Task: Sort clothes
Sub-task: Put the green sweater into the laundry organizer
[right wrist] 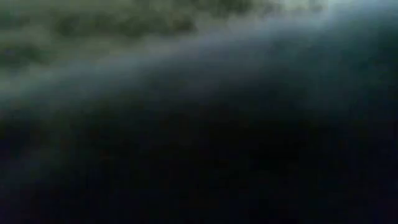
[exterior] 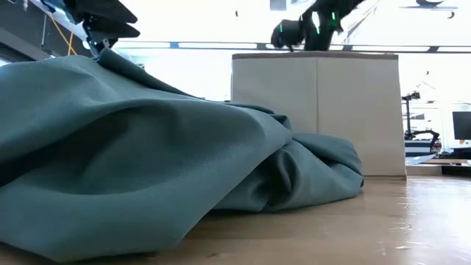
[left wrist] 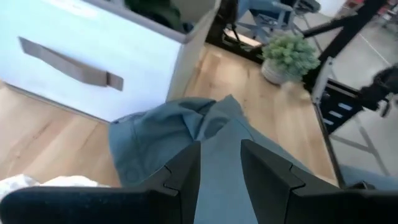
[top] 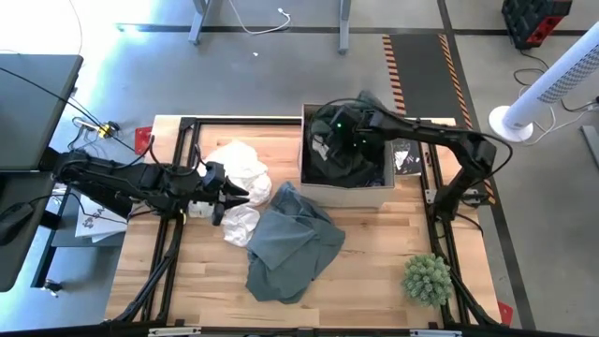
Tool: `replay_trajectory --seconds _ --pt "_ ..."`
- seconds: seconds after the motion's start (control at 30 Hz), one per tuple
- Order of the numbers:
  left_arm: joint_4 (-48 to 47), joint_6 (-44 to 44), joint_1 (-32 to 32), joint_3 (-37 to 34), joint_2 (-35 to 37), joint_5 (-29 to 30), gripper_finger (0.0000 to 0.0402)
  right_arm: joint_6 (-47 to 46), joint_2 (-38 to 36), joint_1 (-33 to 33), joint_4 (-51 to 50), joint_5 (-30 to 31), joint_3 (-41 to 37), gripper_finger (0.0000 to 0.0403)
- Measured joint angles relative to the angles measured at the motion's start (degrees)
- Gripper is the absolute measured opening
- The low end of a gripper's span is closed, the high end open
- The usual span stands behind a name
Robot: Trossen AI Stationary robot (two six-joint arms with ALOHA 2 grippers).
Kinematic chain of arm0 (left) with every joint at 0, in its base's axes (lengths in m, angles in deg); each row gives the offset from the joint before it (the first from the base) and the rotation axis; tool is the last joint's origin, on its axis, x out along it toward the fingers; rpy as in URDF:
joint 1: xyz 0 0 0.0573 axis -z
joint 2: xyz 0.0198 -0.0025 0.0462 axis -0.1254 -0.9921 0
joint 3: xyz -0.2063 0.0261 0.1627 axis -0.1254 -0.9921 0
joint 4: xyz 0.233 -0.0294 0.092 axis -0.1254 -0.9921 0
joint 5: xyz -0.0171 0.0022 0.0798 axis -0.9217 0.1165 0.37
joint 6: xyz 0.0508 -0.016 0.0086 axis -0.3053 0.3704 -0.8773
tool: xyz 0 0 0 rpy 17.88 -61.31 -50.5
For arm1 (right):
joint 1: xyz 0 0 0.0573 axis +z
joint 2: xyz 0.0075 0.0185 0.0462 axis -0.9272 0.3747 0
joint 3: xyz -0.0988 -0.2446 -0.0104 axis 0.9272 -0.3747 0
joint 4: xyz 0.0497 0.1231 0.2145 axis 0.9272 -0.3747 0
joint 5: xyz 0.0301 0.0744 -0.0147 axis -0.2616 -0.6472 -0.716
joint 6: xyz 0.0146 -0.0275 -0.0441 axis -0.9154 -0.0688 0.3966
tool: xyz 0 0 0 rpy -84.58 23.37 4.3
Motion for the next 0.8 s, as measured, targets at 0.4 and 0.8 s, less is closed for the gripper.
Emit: replay_trajectory --seconds 0.4,0.8 --pt "0.9 0.0 2.6 0.0 -1.5 4.1 0.0113 1.6 2.4 -3.3 -3.3 -9.3 -1.7 0.0101" --pt "0.9 0.0 2.6 0.0 -1.6 5.4 0.0113 3.4 2.2 1.4 -41.0 -14.9 36.7 0.0122"
